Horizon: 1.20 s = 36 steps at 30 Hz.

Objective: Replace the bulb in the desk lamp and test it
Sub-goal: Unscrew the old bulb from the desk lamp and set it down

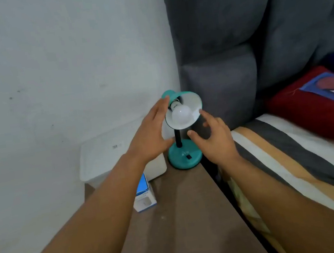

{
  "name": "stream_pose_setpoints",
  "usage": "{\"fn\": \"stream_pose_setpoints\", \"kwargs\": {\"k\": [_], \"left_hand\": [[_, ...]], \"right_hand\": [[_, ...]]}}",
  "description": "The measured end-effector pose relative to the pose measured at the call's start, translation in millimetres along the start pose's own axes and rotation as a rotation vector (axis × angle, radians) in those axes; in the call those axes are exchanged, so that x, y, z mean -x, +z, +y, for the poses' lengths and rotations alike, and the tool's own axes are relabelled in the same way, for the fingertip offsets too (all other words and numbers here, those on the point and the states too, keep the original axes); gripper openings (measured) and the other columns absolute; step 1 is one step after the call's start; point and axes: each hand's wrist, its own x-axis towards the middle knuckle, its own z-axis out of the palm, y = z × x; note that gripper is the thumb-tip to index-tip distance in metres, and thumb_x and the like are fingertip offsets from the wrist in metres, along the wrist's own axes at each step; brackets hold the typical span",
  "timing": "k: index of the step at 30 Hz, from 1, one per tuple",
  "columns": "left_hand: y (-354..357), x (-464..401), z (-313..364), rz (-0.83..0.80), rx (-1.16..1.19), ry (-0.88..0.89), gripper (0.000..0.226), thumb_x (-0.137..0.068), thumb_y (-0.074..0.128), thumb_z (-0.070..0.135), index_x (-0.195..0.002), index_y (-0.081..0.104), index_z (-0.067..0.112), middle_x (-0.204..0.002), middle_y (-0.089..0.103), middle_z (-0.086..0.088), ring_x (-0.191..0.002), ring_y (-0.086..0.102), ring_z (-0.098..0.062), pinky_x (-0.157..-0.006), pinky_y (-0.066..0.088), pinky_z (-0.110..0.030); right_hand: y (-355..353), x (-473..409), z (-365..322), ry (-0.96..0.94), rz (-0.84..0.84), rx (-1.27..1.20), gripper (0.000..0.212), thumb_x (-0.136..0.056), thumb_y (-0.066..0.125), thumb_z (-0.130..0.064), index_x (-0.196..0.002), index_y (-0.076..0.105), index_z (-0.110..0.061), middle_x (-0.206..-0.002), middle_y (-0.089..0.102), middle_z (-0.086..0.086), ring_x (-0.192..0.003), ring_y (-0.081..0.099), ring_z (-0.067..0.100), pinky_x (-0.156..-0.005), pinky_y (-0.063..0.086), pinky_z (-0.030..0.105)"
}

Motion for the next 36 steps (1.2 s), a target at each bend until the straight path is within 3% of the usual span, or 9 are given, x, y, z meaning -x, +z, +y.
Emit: {"fn": "stream_pose_setpoints", "kwargs": {"k": [6,11,21,26,30,32,36], "left_hand": [[7,-16,-4,-0.007,0.020,0.027,0.113,-0.076,0.086,0.024,-0.158,0.010,0.040,-0.165,0.021,0.007,-0.150,0.025,-0.013,-0.116,0.032,-0.029],[13,-17,-8,0.064,-0.014,0.050,0.101,-0.082,0.080,0.023,-0.158,0.016,0.035,-0.162,0.029,0.001,-0.140,0.041,-0.018,-0.104,0.048,-0.034],[22,-19,-14,0.086,0.034,0.025,0.097,-0.085,0.078,0.021,-0.158,0.017,0.039,-0.159,0.033,-0.001,-0.136,0.046,-0.020,-0.103,0.051,-0.043],[21,-19,-16,0.084,0.035,0.029,0.098,-0.083,0.080,0.020,-0.158,0.019,0.037,-0.158,0.035,-0.002,-0.137,0.045,-0.020,-0.105,0.050,-0.044],[20,-19,-15,0.087,0.044,0.043,0.096,-0.084,0.079,0.020,-0.158,0.019,0.037,-0.157,0.035,-0.002,-0.136,0.045,-0.018,-0.104,0.051,-0.042],[20,-19,-15,0.091,0.051,0.054,0.095,-0.085,0.078,0.022,-0.157,0.019,0.038,-0.157,0.036,-0.001,-0.136,0.045,-0.018,-0.104,0.051,-0.042],[20,-19,-15,0.086,0.065,0.040,0.098,-0.085,0.079,0.020,-0.156,0.017,0.044,-0.157,0.035,0.001,-0.136,0.046,-0.017,-0.103,0.051,-0.042]], "right_hand": [[19,-16,5,0.009,0.061,0.010,0.072,-0.082,0.068,-0.060,-0.147,0.044,-0.039,-0.112,0.052,-0.001,-0.114,0.053,0.021,-0.093,0.051,0.039],[35,-21,6,0.061,0.096,-0.074,0.074,-0.080,0.073,-0.059,-0.146,0.047,-0.038,-0.107,0.051,-0.003,-0.107,0.055,0.015,-0.084,0.043,0.026],[49,-25,2,0.133,0.167,-0.175,0.072,-0.080,0.074,-0.058,-0.144,0.052,-0.033,-0.102,0.056,-0.004,-0.094,0.055,0.008,-0.077,0.044,0.023],[49,-26,5,0.020,0.192,-0.108,0.070,-0.083,0.077,-0.047,-0.146,0.050,-0.031,-0.101,0.056,-0.002,-0.096,0.057,0.015,-0.079,0.053,0.033],[46,-28,7,-0.144,0.211,0.069,0.068,-0.086,0.076,-0.022,-0.147,0.049,-0.032,-0.100,0.056,0.001,-0.095,0.054,0.020,-0.078,0.056,0.042],[45,-28,8,-0.160,0.194,0.005,0.074,-0.084,0.076,-0.014,-0.149,0.046,-0.032,-0.100,0.054,0.000,-0.093,0.055,0.019,-0.082,0.055,0.040],[44,-26,5,0.014,0.149,-0.160,0.077,-0.082,0.079,-0.040,-0.150,0.043,-0.031,-0.102,0.053,-0.002,-0.094,0.053,0.008,-0.080,0.044,0.020]]}}
